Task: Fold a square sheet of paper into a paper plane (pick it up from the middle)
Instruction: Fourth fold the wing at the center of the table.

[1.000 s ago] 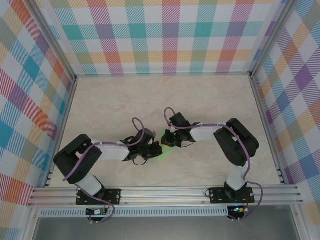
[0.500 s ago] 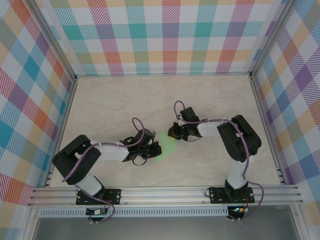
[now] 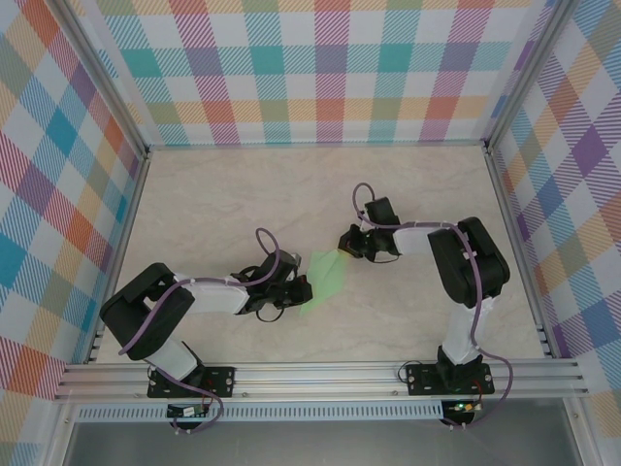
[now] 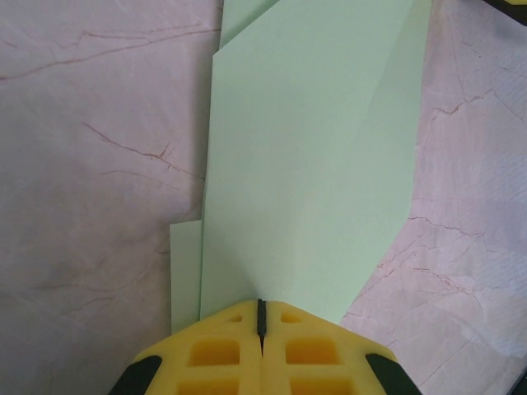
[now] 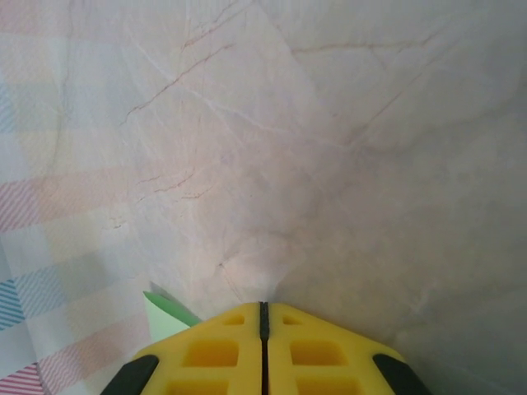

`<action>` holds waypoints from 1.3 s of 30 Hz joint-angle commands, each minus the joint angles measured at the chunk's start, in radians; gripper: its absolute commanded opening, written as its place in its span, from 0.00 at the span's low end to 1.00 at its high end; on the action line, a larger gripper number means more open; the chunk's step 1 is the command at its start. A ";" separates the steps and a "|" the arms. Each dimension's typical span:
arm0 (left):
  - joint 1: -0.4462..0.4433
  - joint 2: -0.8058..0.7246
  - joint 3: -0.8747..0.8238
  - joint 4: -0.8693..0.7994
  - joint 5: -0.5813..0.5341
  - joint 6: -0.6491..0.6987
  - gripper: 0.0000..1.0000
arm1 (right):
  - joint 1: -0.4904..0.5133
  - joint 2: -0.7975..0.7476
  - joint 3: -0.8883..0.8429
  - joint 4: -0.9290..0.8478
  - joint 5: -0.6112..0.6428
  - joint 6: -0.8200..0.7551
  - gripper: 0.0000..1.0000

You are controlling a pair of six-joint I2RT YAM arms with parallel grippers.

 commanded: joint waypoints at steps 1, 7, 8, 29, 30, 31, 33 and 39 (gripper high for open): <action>-0.004 0.045 -0.067 -0.255 -0.024 0.031 0.00 | -0.019 -0.083 0.042 -0.052 0.031 -0.047 0.09; -0.005 0.042 -0.064 -0.252 -0.025 0.032 0.00 | 0.020 -0.203 -0.018 -0.042 -0.034 -0.014 0.11; -0.004 0.042 -0.064 -0.251 -0.026 0.032 0.00 | 0.041 -0.206 -0.029 -0.029 -0.054 -0.005 0.10; -0.005 0.041 -0.060 -0.258 -0.029 0.031 0.00 | 0.260 -0.079 -0.192 0.061 0.069 0.113 0.06; -0.005 0.039 -0.063 -0.258 -0.029 0.031 0.00 | 0.252 -0.081 -0.192 0.040 0.102 0.104 0.06; -0.005 0.036 -0.065 -0.257 -0.030 0.031 0.00 | 0.239 -0.080 -0.192 0.024 0.126 0.095 0.06; -0.005 0.034 -0.066 -0.261 -0.028 0.033 0.00 | 0.198 -0.075 -0.186 0.024 0.132 0.077 0.06; -0.005 0.031 -0.064 -0.267 -0.019 0.043 0.00 | 0.054 -0.038 -0.059 -0.037 0.035 -0.025 0.07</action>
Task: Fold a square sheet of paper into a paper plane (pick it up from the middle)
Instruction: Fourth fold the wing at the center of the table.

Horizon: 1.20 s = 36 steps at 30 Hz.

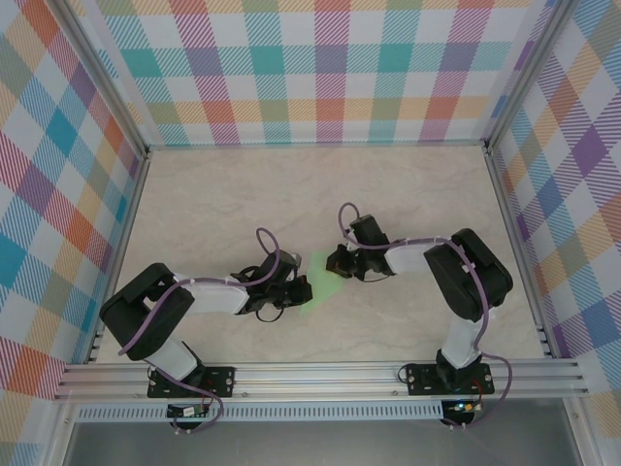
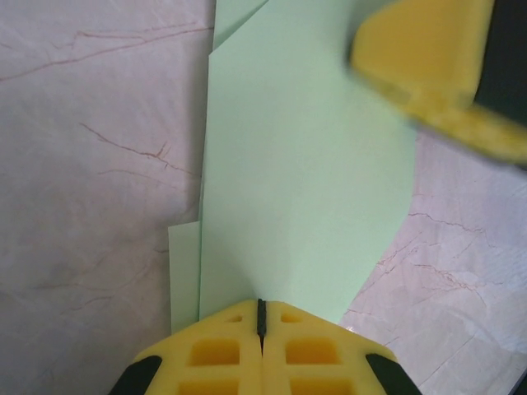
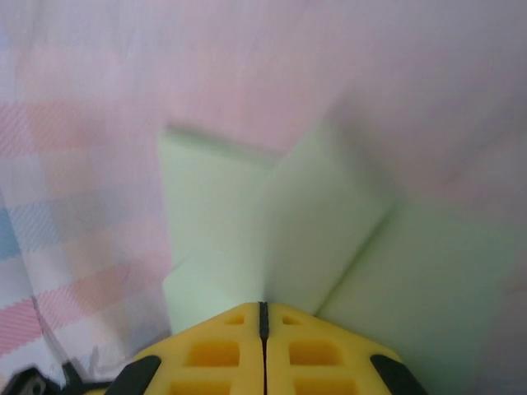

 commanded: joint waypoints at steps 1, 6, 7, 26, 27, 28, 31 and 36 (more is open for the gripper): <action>-0.005 0.032 -0.063 -0.262 -0.022 0.023 0.00 | -0.076 0.034 0.086 -0.113 0.040 -0.097 0.07; -0.005 0.027 -0.067 -0.253 -0.022 0.013 0.00 | -0.078 -0.038 0.130 -0.133 -0.020 -0.094 0.08; -0.006 0.025 -0.069 -0.252 -0.025 0.013 0.00 | -0.070 -0.066 0.118 -0.124 -0.025 -0.079 0.09; -0.005 -0.003 -0.056 -0.281 -0.003 0.013 0.00 | 0.084 0.059 -0.005 -0.004 -0.017 0.054 0.05; -0.006 -0.023 -0.049 -0.293 0.006 0.013 0.00 | 0.084 0.065 -0.005 -0.024 -0.002 0.052 0.05; -0.007 -0.055 -0.042 -0.315 0.010 0.009 0.01 | 0.083 0.074 -0.009 -0.032 0.006 0.051 0.04; -0.005 -0.161 0.018 -0.427 -0.017 0.003 0.03 | 0.083 0.087 -0.035 -0.015 0.006 0.056 0.04; 0.006 -0.270 0.082 -0.394 0.013 -0.065 0.13 | 0.084 0.079 -0.052 -0.020 0.018 0.061 0.04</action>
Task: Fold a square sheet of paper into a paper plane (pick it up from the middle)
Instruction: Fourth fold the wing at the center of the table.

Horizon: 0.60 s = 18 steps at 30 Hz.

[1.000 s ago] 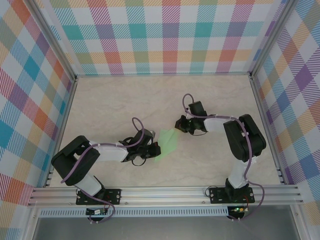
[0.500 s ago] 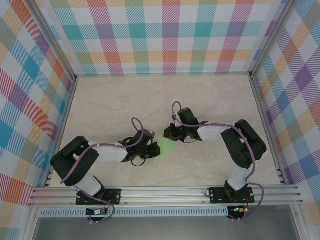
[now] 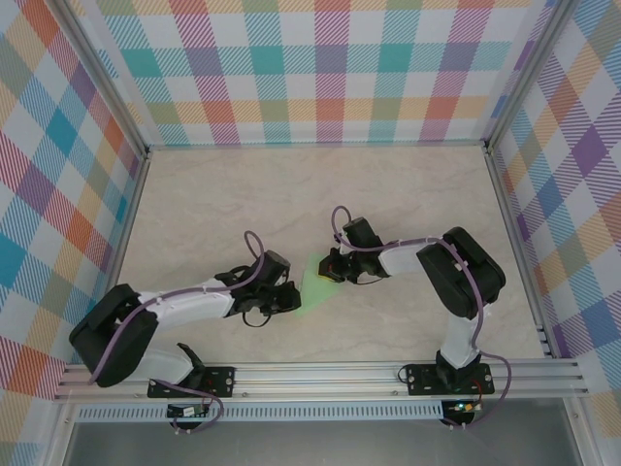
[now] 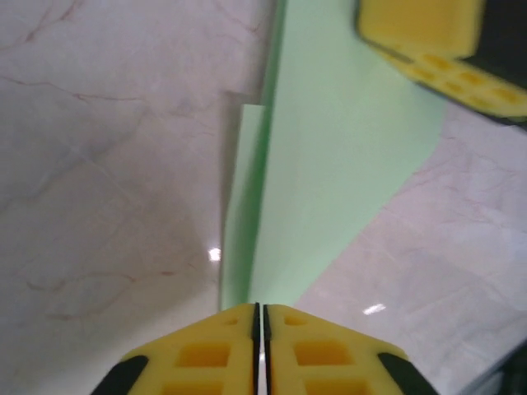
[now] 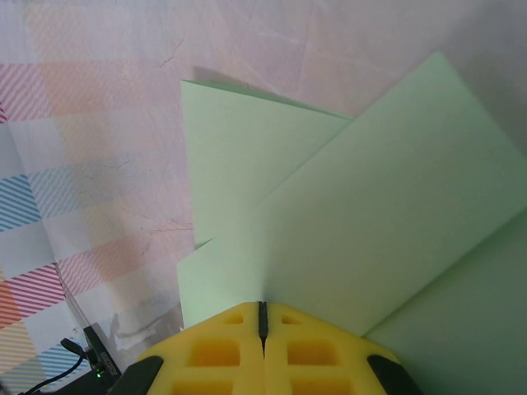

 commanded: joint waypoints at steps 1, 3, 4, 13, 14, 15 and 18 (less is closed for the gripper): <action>0.010 -0.037 0.066 -0.017 0.034 -0.057 0.14 | 0.002 0.046 -0.041 -0.077 0.091 0.009 0.04; 0.011 -0.012 0.071 0.073 0.065 -0.098 0.15 | 0.003 0.047 -0.042 -0.079 0.094 0.014 0.04; 0.013 0.009 0.070 0.123 0.072 -0.124 0.15 | 0.003 0.046 -0.042 -0.077 0.093 0.017 0.04; 0.012 0.214 0.077 0.368 0.015 -0.286 0.17 | 0.003 0.045 -0.043 -0.079 0.089 0.019 0.04; 0.012 0.228 0.070 0.382 0.012 -0.295 0.17 | 0.003 0.045 -0.044 -0.080 0.089 0.018 0.04; 0.012 0.238 0.063 0.398 0.012 -0.302 0.17 | 0.003 0.044 -0.045 -0.081 0.088 0.018 0.04; 0.013 0.267 0.033 0.439 0.035 -0.317 0.19 | 0.003 0.043 -0.049 -0.082 0.089 0.017 0.04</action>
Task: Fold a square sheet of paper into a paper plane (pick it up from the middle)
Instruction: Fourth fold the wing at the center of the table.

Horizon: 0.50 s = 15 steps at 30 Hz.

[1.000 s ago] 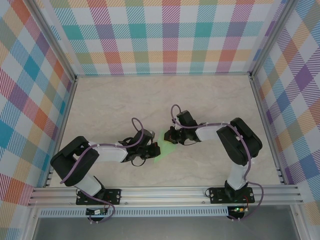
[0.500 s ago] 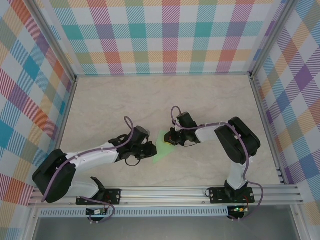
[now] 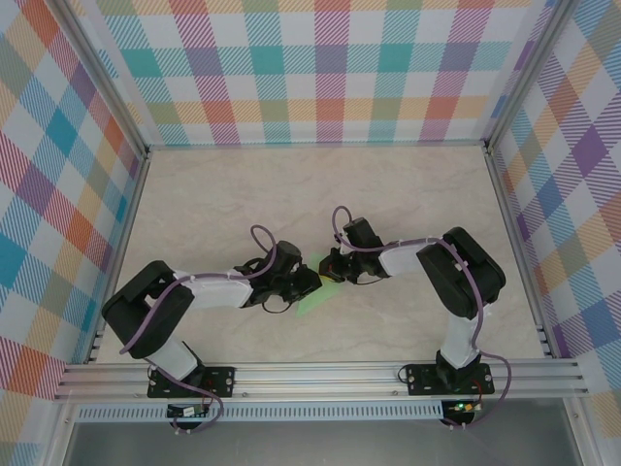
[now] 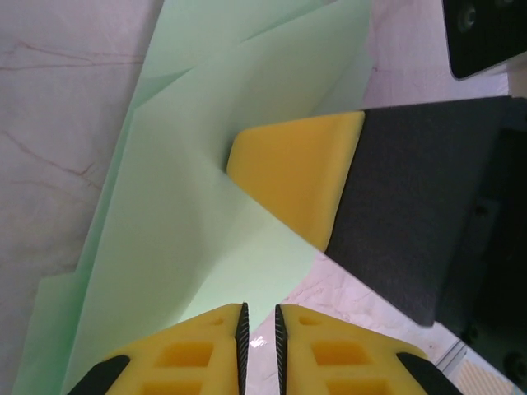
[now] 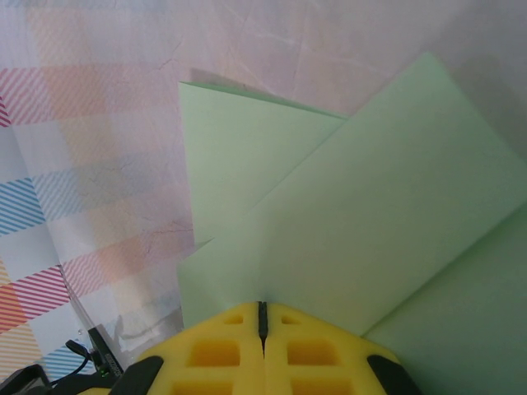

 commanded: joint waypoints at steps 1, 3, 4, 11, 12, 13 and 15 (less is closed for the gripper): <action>0.005 0.026 -0.038 0.093 0.011 -0.048 0.19 | 0.003 0.043 -0.046 -0.092 0.092 -0.004 0.04; 0.003 0.033 -0.059 0.096 0.027 -0.047 0.20 | 0.003 0.045 -0.047 -0.098 0.098 -0.004 0.04; 0.001 0.031 -0.072 0.079 0.026 -0.046 0.20 | 0.004 0.044 -0.049 -0.101 0.102 -0.005 0.04; -0.006 -0.059 -0.162 -0.083 -0.011 -0.019 0.20 | 0.003 0.041 -0.053 -0.105 0.108 -0.003 0.04; -0.007 -0.076 -0.176 -0.099 -0.014 -0.015 0.20 | 0.003 0.041 -0.054 -0.107 0.108 -0.003 0.04; -0.007 -0.093 -0.190 -0.112 -0.014 -0.013 0.20 | 0.003 0.041 -0.052 -0.109 0.109 -0.004 0.03; -0.007 -0.134 -0.228 -0.129 -0.015 -0.011 0.20 | 0.004 0.041 -0.047 -0.119 0.113 -0.005 0.04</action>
